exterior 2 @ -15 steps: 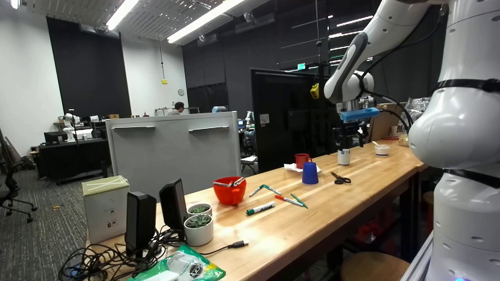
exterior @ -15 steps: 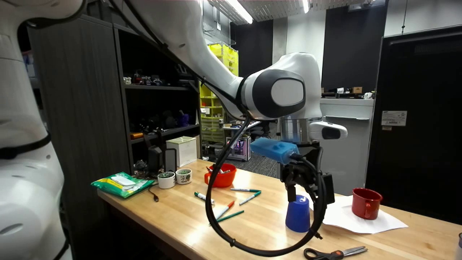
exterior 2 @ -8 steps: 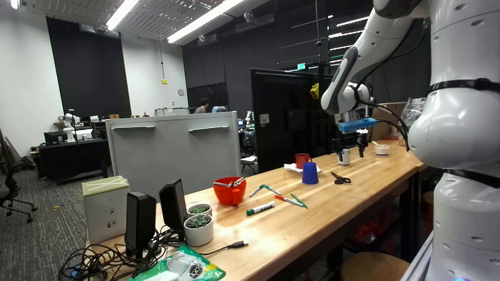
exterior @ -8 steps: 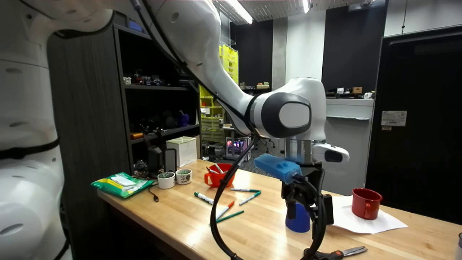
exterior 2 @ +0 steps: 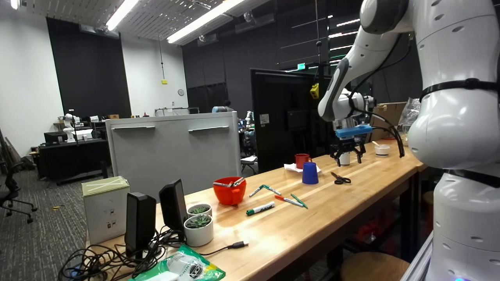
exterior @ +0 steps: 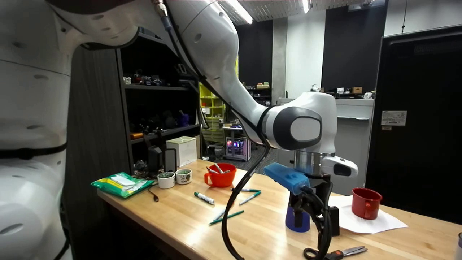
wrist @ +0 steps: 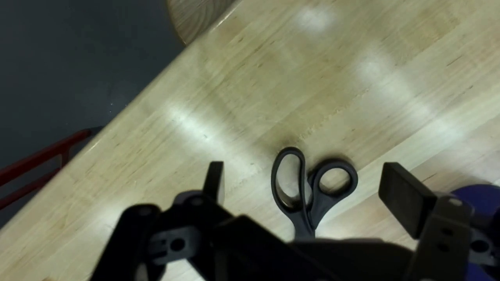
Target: Open and close the scissors
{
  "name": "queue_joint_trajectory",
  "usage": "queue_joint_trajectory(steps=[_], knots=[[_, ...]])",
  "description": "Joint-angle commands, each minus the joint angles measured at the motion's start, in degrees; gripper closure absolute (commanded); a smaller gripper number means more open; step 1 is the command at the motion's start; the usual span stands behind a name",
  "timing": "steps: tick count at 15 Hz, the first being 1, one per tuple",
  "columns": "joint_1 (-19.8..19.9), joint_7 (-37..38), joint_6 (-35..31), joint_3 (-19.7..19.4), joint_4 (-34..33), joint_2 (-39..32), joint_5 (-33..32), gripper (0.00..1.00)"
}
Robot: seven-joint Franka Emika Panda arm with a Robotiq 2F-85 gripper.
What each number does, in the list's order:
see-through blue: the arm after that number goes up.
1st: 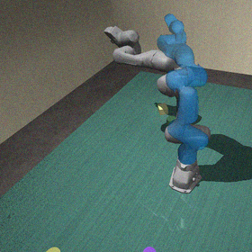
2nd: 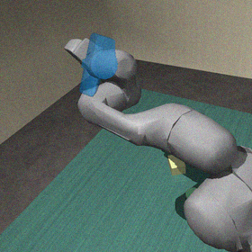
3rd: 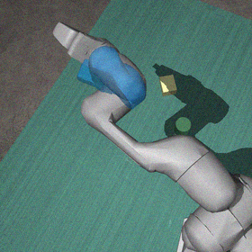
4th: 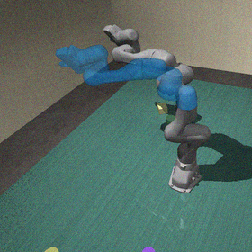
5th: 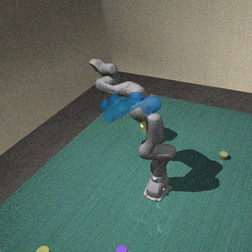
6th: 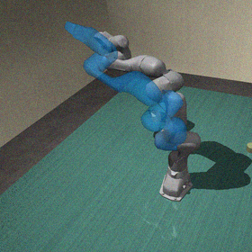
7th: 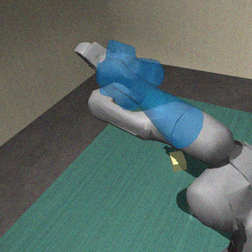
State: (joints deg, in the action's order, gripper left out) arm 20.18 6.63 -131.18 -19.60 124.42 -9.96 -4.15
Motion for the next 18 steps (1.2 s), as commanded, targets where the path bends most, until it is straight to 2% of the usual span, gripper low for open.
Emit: queue_joint_trajectory(steps=[1, 7, 14, 16, 18], knots=[[0.5, -1.2, -0.9, 0.0, -2.5, -3.0, 2.5, 0.0], [1.1, -2.1, -1.7, 0.2, -5.4, -7.1, 5.0, 0.0], [1.2, -1.8, -1.5, 0.5, -8.0, -10.8, 5.0, 0.0], [1.1, -1.6, -1.5, 0.6, -8.5, -11.4, 4.9, 0.15], [1.0, -1.6, -1.5, 0.7, -9.1, -11.9, 4.8, 0.38]])
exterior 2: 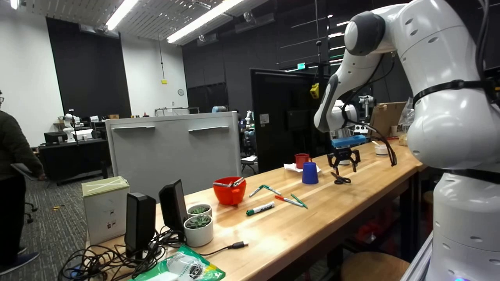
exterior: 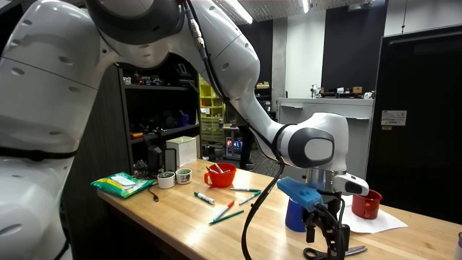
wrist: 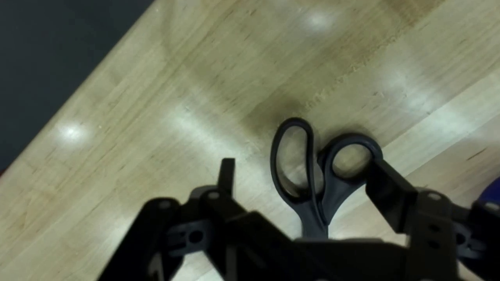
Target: Open and close the scissors
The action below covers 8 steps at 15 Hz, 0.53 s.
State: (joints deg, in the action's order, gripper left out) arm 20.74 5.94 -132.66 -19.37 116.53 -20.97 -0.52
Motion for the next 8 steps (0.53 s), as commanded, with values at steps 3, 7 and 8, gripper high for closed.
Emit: queue_joint_trajectory(steps=[3, 7, 8], knots=[[0.4, -0.8, 0.1, 0.7, -1.9, -1.6, 1.2, 0.47], [0.3, -0.5, 0.3, 0.9, -3.1, -3.0, 1.0, 0.44], [0.2, -0.4, 0.3, 1.0, -3.4, -3.3, 1.0, 0.43]])
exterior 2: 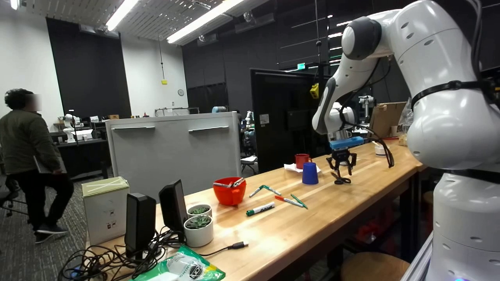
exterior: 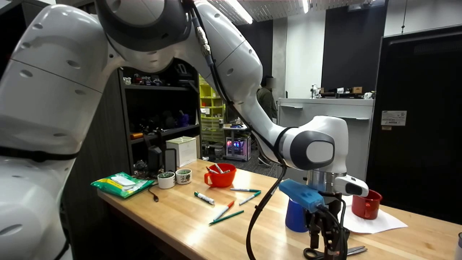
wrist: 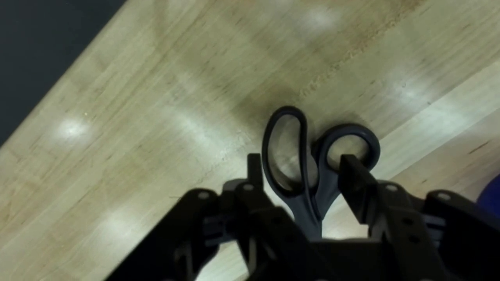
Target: Open and close the scissors
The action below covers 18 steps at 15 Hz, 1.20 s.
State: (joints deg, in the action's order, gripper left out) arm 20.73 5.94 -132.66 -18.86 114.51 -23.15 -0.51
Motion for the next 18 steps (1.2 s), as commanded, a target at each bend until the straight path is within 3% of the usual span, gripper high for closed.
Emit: queue_joint_trajectory(steps=[1, 18], knots=[[0.2, -0.4, 0.4, 0.6, -1.7, -1.6, 0.9, 0.43], [0.4, -0.3, 1.8, 1.8, -5.8, -5.8, 1.3, 0.47]])
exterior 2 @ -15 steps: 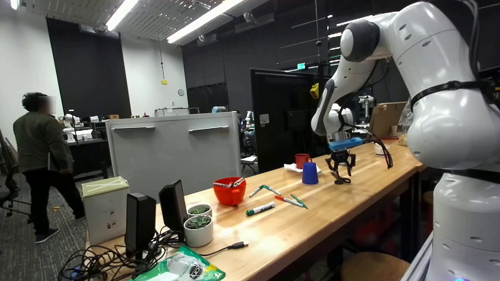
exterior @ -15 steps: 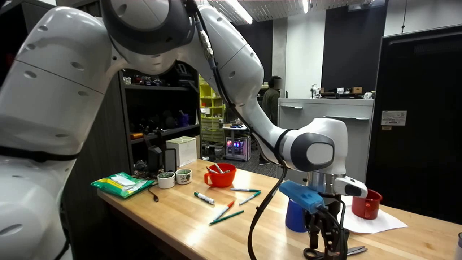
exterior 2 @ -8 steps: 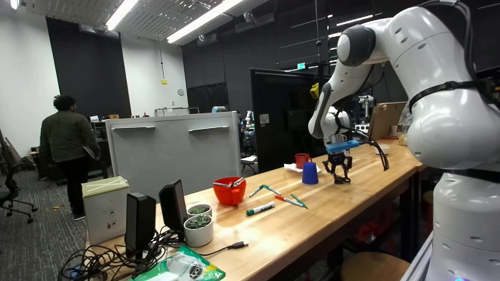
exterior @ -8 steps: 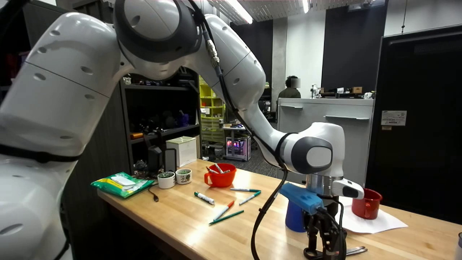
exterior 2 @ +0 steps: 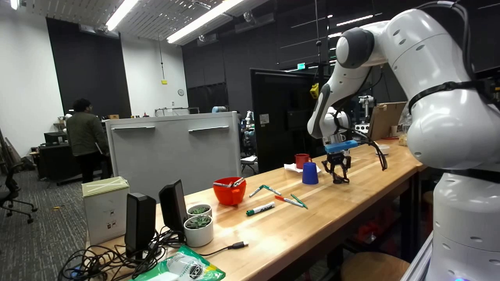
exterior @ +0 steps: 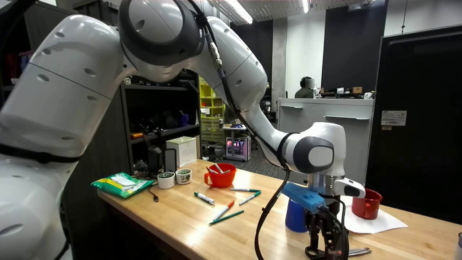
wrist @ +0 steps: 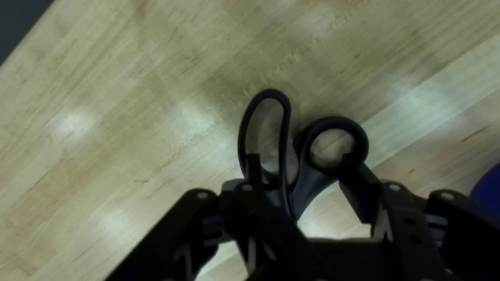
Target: Open and close the scissors
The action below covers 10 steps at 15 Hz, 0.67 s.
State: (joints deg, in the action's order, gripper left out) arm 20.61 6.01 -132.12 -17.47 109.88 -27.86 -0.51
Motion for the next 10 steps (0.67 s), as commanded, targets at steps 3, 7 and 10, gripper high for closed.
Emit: queue_joint_trajectory(steps=[3, 7, 10], knots=[[0.8, -0.5, 2.3, 0.5, -1.6, -1.3, 1.7, 0.45], [1.1, -0.3, 3.3, 0.5, -2.1, -1.7, 2.7, 0.46], [1.4, -0.2, 3.7, 0.5, -2.6, -2.0, 3.6, 0.74]])
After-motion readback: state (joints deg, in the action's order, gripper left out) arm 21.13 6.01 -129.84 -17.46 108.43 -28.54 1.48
